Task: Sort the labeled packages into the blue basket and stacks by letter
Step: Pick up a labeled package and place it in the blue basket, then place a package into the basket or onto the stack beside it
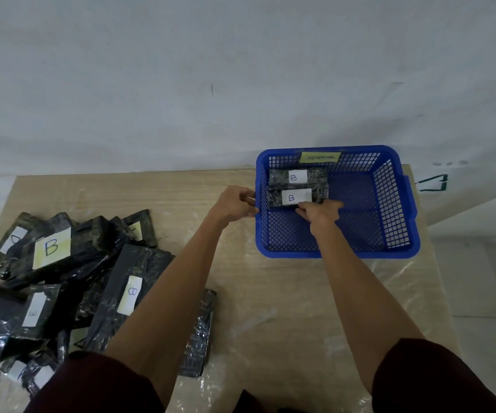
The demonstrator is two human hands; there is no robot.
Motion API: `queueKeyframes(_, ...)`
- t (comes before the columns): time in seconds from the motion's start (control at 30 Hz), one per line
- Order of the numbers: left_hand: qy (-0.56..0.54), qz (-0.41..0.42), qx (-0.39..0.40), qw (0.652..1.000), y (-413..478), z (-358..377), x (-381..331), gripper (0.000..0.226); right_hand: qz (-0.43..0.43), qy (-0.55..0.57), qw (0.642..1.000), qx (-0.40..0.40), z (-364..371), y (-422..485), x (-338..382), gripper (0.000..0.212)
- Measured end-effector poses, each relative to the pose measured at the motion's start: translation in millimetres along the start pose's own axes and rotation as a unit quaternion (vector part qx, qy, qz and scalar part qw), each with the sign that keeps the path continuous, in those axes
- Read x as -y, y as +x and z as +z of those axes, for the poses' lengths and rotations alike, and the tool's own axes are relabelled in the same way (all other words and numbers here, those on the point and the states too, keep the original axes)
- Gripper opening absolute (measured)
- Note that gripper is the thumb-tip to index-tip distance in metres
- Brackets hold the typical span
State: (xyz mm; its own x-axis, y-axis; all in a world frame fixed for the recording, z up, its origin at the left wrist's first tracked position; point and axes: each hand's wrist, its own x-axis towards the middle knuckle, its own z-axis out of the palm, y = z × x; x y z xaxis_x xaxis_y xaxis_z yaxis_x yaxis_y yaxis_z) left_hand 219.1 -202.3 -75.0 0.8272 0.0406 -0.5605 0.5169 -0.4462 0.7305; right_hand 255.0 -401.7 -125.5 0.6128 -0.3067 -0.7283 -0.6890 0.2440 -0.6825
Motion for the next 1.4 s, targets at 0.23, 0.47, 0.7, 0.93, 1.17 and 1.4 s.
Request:
queueKeyframes(0.23, -0.028, 0.001, 0.018, 0.999, -21, -20, -4, 0.042, -0.098, -0.127, 0.987, 0.020, 3, -20, 9, 0.043)
queueKeyframes(0.47, -0.037, 0.031, -0.011, 0.999, -53, -98, 30, 0.029, -0.246, -0.194, 0.943, 0.115, 60, -97, 13, 0.014)
queueKeyframes(0.7, 0.066, 0.015, -0.035, 0.997, -99, -190, 124, 0.022, -0.262, -0.287, 0.909, 0.148, 137, -170, -62, 0.009)
queueKeyframes(0.93, 0.114, 0.027, 0.003, 0.993, -140, -229, 201, 0.022, -0.155, -0.566, 0.808, 0.050, 151, -200, -165, 0.037)
queueKeyframes(1.17, 0.100, 0.015, 0.010, 0.995, -142, -218, 220, 0.032, -0.034, -0.645, 0.757, 0.096, 107, -204, -220, 0.090)
queueKeyframes(1.4, 0.098, -0.008, 0.012, 0.995, -140, -211, 222, 0.040, -0.082, -0.614, 0.783, 0.058, 99, -209, -229, 0.122)
